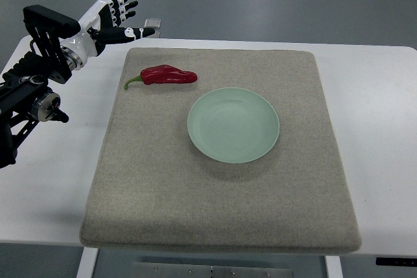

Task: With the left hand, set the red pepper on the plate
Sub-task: 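Reach the left hand forward over the red pepper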

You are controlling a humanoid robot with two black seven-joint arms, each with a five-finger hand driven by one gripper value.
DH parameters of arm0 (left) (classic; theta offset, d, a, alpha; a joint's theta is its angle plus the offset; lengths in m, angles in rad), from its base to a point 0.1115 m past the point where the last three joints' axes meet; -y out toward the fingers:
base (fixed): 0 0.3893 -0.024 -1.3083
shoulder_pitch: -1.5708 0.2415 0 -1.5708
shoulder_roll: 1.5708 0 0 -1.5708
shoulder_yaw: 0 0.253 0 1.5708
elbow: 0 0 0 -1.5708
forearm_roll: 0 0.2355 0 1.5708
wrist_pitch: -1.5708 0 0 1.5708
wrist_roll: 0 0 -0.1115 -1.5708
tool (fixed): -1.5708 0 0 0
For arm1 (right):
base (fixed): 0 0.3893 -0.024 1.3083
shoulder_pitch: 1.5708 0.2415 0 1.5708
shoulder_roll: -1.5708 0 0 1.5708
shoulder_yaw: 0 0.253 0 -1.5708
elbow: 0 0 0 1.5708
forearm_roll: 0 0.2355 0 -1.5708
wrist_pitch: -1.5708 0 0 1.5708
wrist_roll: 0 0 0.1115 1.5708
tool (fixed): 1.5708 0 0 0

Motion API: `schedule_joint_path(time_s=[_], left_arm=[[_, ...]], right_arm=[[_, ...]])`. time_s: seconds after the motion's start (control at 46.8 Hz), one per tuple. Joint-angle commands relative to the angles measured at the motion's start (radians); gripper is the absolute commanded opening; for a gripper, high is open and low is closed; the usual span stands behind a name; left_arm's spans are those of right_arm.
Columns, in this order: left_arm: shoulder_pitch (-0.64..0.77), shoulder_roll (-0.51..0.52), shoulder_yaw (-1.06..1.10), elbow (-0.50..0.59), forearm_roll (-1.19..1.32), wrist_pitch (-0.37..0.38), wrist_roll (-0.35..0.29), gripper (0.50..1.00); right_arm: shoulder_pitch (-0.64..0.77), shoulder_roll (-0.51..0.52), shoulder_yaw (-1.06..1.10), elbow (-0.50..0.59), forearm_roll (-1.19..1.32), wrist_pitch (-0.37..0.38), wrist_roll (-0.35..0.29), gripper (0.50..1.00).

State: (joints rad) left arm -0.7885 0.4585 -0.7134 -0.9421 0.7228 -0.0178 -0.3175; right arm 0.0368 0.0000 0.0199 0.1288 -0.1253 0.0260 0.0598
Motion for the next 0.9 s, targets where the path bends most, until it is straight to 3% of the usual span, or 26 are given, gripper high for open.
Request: schedule_joint_path(time_s=[0.0, 0.342, 0.577, 0.875], left_arm=[[-0.020, 0.000, 0.012, 0.000, 0.078, 0.018, 0.000, 0.999], [-0.080, 0.000, 0.092, 0.022, 0.348, 0.021, 0.006, 0.992], [-0.104, -0.001, 0.152, 0.057, 0.520, 0.024, 0.069, 0.986], [-0.104, -0.003, 0.152, 0.057, 0.762, 0.061, 0.069, 0.981]], right_arm=[[0.000, 0.000, 0.000, 0.000, -0.001, 0.000, 0.000, 0.928], [0.000, 0.000, 0.000, 0.000, 0.001, 0.000, 0.000, 0.928], [0.000, 0.000, 0.000, 0.000, -0.001, 0.000, 0.000, 0.928], [0.000, 0.000, 0.000, 0.000, -0.001, 0.000, 0.000, 0.928]])
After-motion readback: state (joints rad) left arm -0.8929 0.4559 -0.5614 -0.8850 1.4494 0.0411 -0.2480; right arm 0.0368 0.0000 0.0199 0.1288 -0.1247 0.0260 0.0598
